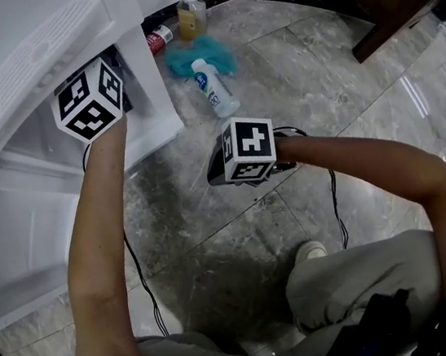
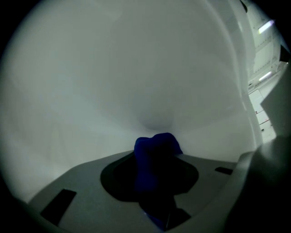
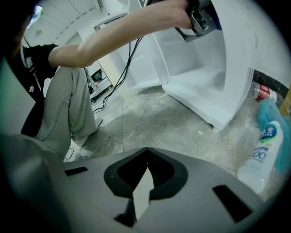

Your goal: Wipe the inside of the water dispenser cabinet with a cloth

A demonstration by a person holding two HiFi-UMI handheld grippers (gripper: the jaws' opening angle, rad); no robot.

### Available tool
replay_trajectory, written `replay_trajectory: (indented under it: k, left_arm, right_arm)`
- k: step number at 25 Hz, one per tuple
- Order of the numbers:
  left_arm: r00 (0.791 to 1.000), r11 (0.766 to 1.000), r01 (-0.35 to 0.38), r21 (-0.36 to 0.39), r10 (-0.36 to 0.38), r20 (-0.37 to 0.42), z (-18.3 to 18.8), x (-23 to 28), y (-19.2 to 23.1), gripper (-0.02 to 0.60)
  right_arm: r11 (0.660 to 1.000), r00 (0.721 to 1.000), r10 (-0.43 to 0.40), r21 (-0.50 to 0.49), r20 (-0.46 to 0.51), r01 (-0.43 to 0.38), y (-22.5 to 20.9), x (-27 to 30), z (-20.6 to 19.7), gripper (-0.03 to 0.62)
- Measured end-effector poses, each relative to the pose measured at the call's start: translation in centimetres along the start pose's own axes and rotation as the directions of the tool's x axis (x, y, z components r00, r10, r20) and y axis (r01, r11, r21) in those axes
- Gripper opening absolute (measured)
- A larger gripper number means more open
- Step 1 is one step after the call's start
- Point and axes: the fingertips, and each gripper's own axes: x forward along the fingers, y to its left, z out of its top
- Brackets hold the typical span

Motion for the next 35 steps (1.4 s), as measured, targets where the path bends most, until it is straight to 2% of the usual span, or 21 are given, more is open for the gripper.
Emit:
replay_trajectory:
  k: [6,11,14,16,18,21,26,30,32,35]
  left_arm:
    - [1.0,1.0,-0.017,-0.024,0.017,0.022,1.1,1.1,0.5,0.115]
    - [0.999,0.999,-0.009,-0.034,0.01,0.032,0.9,1.4,0.8,0.115]
    - [1.0,1.0,0.03,0.006,-0.03,0.002,1.0,0.7,0.3,0.115]
    - [0.994,0.992,0.102,0.078,-0.099,-0.039,0.5,-0.5,-0.8,0.115]
    - [0.975,0.966,0.208,0.151,-0.194,-0.105,-0.4,-2.2,-2.1,0.115]
    - [0.924,0.908,0.366,0.202,-0.329,-0.196,-1.3,-5.4,-3.6,0.115]
    - [0.846,0.818,0.521,0.242,-0.456,-0.277,-1.2,-10.2,-5.8,0.117]
    - [0.794,0.76,0.591,0.271,-0.489,-0.362,-1.6,-14.0,-5.2,0.117]
    - [0.778,0.733,0.61,0.3,-0.483,-0.401,-1.7,-15.6,-4.2,0.117]
    - [0.759,0.706,0.628,0.328,-0.463,-0.458,-2.0,-17.5,-2.6,0.117]
  right_arm:
    - [0.999,1.0,0.017,-0.038,-0.014,-0.018,0.3,0.9,0.5,-0.002]
    - [1.0,0.999,0.013,-0.023,-0.044,-0.014,0.0,0.9,-0.9,-0.002]
    - [1.0,1.0,-0.005,0.005,0.003,0.005,-0.9,0.5,0.3,-0.002]
    - [0.998,0.997,-0.024,0.055,0.077,0.02,-1.7,-0.2,2.1,-0.002]
    - [0.995,0.989,-0.048,0.098,0.143,0.035,-2.6,-1.1,3.9,-0.002]
    - [0.989,0.975,-0.095,0.127,0.202,0.07,-3.8,-2.2,6.2,-0.001]
    - [0.978,0.939,-0.179,0.153,0.293,0.138,-5.4,-4.1,10.2,0.0]
    - [0.974,0.899,-0.195,0.187,0.393,0.129,-5.4,-5.0,14.5,0.0]
    - [0.973,0.882,-0.198,0.195,0.428,0.124,-5.1,-5.1,16.1,0.0]
    - [0.97,0.87,-0.207,0.207,0.447,0.124,-4.9,-5.3,17.5,0.0]
